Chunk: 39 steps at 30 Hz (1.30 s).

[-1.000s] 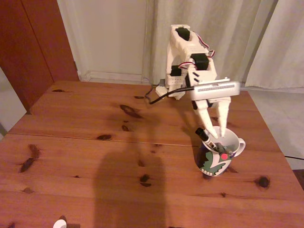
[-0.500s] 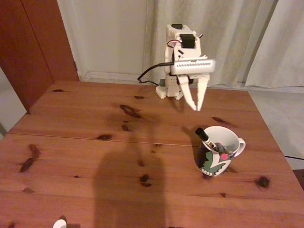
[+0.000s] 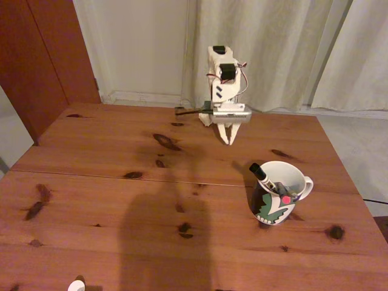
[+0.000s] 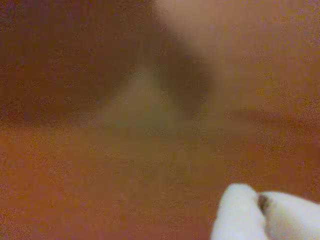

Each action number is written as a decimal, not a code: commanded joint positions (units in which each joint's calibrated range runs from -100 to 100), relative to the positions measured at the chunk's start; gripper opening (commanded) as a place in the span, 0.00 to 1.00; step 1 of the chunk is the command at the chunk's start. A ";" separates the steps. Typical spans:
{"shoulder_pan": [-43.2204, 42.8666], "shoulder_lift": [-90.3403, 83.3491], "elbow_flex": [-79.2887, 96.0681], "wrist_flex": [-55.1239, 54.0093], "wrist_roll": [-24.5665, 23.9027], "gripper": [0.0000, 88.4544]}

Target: Clean up the desk and place the pens and markers into the cup

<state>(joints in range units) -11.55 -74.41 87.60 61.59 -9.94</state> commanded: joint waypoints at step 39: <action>4.59 -21.87 12.04 15.44 9.68 0.01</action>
<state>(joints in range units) -7.22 -95.68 99.24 76.44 -0.27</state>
